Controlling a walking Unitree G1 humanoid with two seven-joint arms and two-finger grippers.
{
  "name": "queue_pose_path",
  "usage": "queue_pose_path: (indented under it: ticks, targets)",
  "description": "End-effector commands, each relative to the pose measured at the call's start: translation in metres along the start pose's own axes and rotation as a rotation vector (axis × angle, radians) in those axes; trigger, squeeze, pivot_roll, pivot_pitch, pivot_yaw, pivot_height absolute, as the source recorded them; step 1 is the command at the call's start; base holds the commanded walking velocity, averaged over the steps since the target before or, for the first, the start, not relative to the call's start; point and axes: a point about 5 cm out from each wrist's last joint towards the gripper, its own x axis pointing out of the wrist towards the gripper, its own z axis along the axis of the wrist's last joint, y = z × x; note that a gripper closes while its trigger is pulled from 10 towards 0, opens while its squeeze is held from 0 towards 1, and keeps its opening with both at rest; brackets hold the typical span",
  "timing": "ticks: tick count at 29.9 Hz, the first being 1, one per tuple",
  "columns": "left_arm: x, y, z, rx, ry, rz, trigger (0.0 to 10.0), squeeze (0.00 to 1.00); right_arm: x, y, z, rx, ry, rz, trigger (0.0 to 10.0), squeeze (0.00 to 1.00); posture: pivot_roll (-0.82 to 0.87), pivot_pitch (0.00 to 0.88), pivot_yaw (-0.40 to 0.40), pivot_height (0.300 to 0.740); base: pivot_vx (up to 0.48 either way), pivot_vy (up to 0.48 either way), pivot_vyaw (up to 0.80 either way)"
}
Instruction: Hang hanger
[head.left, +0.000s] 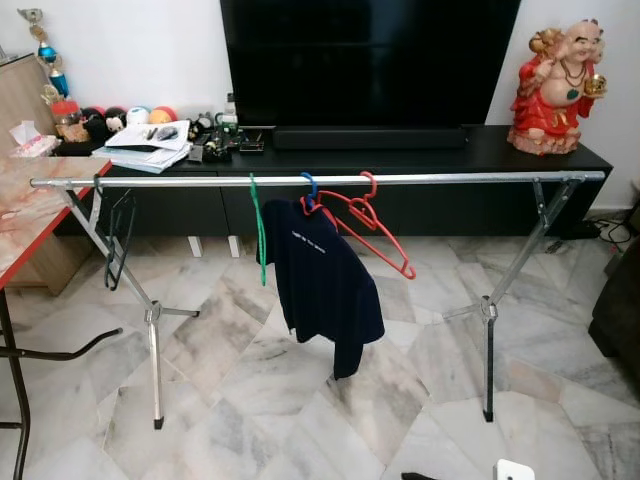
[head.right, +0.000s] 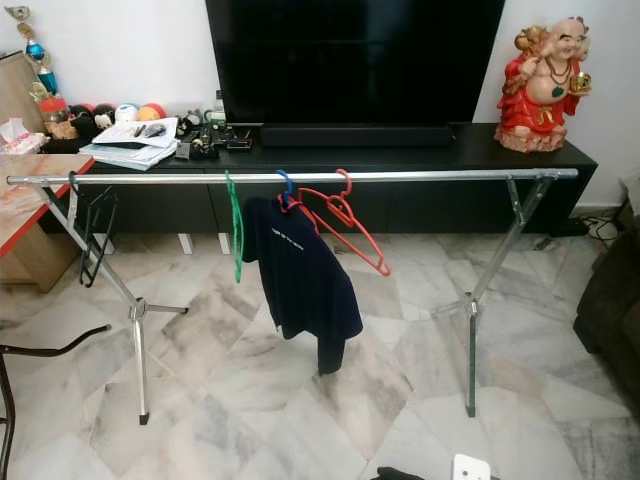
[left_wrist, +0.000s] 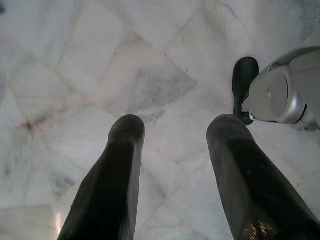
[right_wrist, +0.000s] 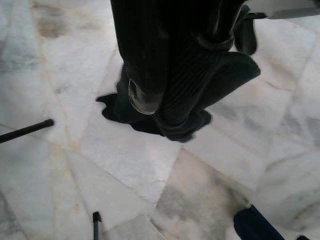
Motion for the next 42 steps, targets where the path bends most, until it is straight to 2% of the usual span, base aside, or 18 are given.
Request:
queue_pose_path:
  ticks: [1, 4, 15, 32, 36, 38, 40, 41, 42]
  targets:
    - [0.0, 0.001, 0.002, 0.014, -0.011, 0.007, 10.0, 0.0, 0.0, -0.003, 0.001, 0.01, -0.009, -0.006, 10.0, 0.0, 0.09, 0.0, 0.027, 0.74, 0.0, 0.281, 0.0]
    - [0.0, 0.001, 0.002, 0.015, -0.013, 0.006, 10.0, 0.0, 0.0, -0.002, 0.003, 0.009, -0.014, -0.003, 10.0, 0.0, 0.09, 0.0, 0.027, 0.74, 0.0, 0.285, 0.0]
    - [0.0, 0.0, 0.002, 0.013, -0.014, 0.007, 10.0, 0.0, 0.002, 0.021, 0.005, 0.003, -0.019, 0.021, 10.0, 0.0, 0.09, 0.0, 0.023, 0.74, 0.0, 0.288, 0.0]
    - [0.0, -0.001, 0.003, 0.015, -0.017, 0.007, 10.0, 0.0, 0.004, 0.017, 0.015, 0.004, -0.04, 0.014, 10.0, 0.0, 0.09, 0.0, 0.023, 0.74, 0.0, 0.391, 0.0]
    - [0.0, 0.0, 0.005, 0.038, -0.038, 0.015, 10.0, 0.0, 0.004, 0.017, 0.019, 0.001, -0.048, 0.006, 10.0, 0.0, 0.1, 0.0, 0.02, 0.74, 0.0, 0.0, 0.0]
    - [0.0, 0.002, 0.009, 0.043, -0.086, 0.051, 10.0, 0.0, 0.004, 0.017, 0.021, -0.002, -0.053, -0.006, 10.0, 0.0, 0.1, 0.0, 0.016, 0.74, 0.0, 0.0, 0.0]
    - [-0.001, 0.002, 0.011, 0.012, -0.119, 0.071, 10.0, 0.0, 0.004, 0.017, 0.021, -0.005, -0.052, -0.006, 10.0, 0.0, 0.11, 0.0, 0.008, 0.74, 0.0, 0.0, 0.0]
    - [-0.001, 0.002, 0.019, -0.021, -0.182, 0.08, 10.0, 0.0, 0.004, 0.017, 0.02, -0.01, -0.048, -0.006, 10.0, 0.0, 0.12, 0.0, 0.005, 0.74, 0.0, 0.0, 0.0]
    - [-0.001, 0.0, 0.027, -0.013, -0.209, 0.077, 10.0, 0.0, 0.004, 0.017, 0.02, -0.011, -0.046, -0.006, 10.0, 0.0, 0.12, 0.0, 0.003, 0.74, 0.0, 0.0, 0.0]
